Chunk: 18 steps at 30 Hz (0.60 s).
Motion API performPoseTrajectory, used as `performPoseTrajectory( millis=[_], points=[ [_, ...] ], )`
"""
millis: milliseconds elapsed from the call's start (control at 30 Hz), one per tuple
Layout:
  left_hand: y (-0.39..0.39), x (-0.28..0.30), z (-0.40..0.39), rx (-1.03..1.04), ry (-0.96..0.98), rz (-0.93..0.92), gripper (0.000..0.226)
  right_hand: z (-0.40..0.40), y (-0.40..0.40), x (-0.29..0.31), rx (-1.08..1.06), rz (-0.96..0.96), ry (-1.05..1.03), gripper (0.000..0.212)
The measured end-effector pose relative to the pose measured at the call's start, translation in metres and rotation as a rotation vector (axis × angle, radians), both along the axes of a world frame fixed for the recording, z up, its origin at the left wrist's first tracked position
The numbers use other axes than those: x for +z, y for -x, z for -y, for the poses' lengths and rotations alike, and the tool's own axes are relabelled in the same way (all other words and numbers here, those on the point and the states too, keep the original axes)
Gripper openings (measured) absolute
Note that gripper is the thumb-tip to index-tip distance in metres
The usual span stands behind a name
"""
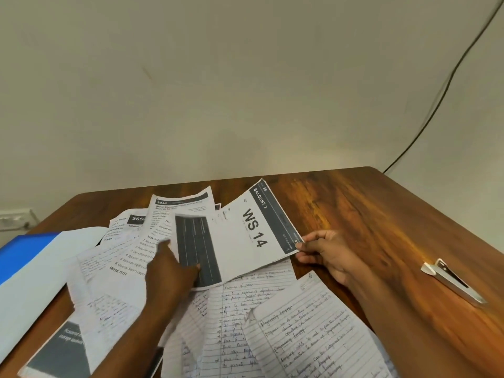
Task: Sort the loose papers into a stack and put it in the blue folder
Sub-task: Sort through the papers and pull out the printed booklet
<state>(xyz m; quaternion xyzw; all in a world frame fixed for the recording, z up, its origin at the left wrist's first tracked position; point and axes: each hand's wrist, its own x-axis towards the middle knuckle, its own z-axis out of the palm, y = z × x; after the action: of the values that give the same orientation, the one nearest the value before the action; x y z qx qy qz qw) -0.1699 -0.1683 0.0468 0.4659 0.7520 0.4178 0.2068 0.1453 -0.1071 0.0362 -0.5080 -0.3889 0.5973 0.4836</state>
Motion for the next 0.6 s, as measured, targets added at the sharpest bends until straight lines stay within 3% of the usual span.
performPoseTrajectory(
  millis=[67, 100, 300, 600],
  points=[
    [-0.014, 0.003, -0.001, 0.047, -0.064, -0.297, 0.127, 0.000, 0.001, 0.001, -0.022, -0.009, 0.005, 0.026],
    [-0.024, 0.004, -0.002, 0.023, -0.110, -0.436, 0.131, 0.000, 0.001, 0.002, -0.028, -0.014, 0.008, 0.026],
    [-0.097, -0.011, -0.020, -0.654, -0.403, -0.815, 0.060, 0.002, -0.002, 0.005, -0.005, -0.045, 0.028, 0.022],
    [-0.119, -0.030, -0.056, -0.768, -0.729, -0.950, 0.004, 0.001, -0.004, 0.007, -0.001, 0.003, 0.066, 0.023]
  ],
)
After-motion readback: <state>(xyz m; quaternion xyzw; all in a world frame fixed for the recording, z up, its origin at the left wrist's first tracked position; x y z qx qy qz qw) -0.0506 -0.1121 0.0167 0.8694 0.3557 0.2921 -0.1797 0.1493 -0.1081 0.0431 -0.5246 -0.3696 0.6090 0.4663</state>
